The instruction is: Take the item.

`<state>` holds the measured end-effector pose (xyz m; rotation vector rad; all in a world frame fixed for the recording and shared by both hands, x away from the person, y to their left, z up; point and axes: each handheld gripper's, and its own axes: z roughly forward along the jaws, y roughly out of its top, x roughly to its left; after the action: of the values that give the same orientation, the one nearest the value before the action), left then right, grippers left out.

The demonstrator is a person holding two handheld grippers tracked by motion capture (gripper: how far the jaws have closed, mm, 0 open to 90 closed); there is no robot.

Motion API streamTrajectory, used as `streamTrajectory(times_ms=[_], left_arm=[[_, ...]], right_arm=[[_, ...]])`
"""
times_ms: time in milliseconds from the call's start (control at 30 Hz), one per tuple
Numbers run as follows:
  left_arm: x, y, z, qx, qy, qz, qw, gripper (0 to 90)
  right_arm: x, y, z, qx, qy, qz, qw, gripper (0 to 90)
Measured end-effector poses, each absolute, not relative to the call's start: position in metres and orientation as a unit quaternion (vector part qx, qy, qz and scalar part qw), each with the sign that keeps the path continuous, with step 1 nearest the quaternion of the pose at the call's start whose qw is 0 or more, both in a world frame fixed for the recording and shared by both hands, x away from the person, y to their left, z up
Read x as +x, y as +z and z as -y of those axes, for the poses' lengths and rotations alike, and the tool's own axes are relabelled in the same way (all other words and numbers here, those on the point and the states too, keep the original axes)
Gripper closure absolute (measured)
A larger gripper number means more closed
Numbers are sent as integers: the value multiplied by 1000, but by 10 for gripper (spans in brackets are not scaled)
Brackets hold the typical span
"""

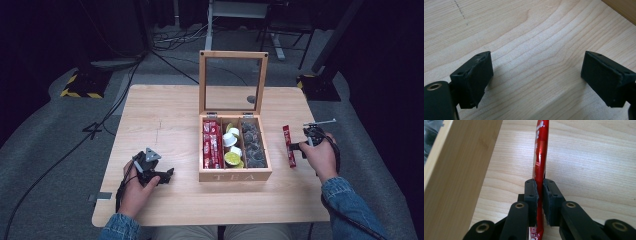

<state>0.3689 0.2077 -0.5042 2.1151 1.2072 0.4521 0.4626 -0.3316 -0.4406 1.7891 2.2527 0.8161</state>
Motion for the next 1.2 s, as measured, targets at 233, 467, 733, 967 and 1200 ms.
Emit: streamTrajectory(times_ms=[233, 467, 733, 967, 1200], left_arm=[[369, -504, -208, 807, 172, -461, 326, 109], [370, -504, -207, 807, 174, -461, 327, 105], [370, -504, -207, 807, 174, -461, 327, 105], [370, -504, -207, 807, 173, -461, 326, 104], [370, -504, -207, 807, 172, -461, 326, 102]], right_arm=[[461, -444, 330, 595, 268, -753, 80, 799], [459, -431, 326, 579, 293, -753, 104, 663], [456, -411, 320, 540, 345, -755, 141, 518], [458, -388, 315, 509, 397, -743, 175, 435], [461, -361, 306, 477, 436, -739, 192, 427]])
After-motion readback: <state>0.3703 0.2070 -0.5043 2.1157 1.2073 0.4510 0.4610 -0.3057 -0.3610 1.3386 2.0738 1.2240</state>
